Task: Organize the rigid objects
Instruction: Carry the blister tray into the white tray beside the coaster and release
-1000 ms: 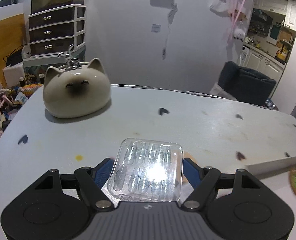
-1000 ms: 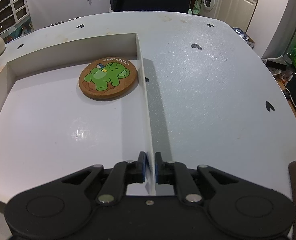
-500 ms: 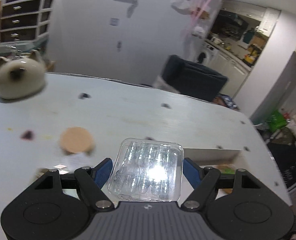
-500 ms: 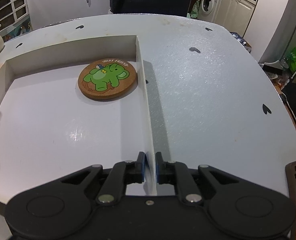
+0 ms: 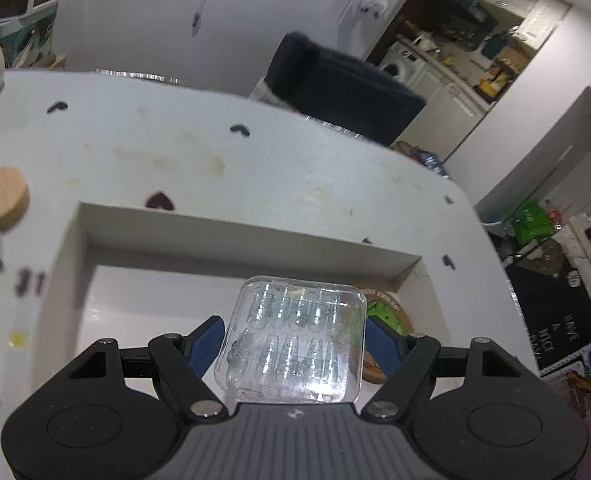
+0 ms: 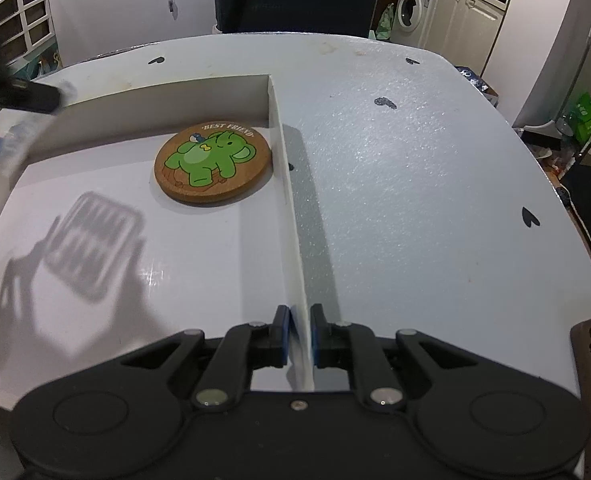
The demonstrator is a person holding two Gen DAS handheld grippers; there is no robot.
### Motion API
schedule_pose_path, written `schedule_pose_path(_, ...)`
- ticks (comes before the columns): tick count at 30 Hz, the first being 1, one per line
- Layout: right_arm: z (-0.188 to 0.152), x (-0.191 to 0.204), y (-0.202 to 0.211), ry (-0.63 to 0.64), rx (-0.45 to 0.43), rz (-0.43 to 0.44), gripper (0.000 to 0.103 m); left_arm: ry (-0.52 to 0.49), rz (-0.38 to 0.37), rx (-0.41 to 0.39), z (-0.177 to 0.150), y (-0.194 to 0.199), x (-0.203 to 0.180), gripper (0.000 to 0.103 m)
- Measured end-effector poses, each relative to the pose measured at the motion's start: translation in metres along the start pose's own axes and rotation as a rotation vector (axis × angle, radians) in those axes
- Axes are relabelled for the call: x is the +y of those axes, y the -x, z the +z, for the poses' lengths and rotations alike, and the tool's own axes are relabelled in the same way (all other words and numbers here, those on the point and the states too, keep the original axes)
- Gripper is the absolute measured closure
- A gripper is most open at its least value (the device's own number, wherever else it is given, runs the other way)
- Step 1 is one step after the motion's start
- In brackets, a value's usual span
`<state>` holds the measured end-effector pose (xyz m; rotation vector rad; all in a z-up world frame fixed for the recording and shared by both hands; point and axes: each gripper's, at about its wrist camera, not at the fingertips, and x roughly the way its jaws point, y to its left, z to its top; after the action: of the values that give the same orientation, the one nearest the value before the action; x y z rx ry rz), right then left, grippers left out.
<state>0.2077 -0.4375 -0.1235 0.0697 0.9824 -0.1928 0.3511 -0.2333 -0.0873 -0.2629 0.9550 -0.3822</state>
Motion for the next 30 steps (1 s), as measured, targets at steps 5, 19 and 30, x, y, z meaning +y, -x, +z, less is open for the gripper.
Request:
schedule_pose_path(5,0.001,0.000,0.000,-0.010,0.004,-0.004,0.091,0.032,0.051,0.005,-0.001,-0.028,-0.004,0.026)
schedule_pose_path(19,0.000,0.000,-0.001,-0.017,0.000,-0.005,0.091,0.060,0.138,-0.003,0.006,-0.059,-0.014,0.025)
schedule_pose_path(30,0.000,-0.003,-0.001,-0.025,0.003,0.008,0.092,0.098,0.088,0.023,0.003,-0.055,-0.011,0.011)
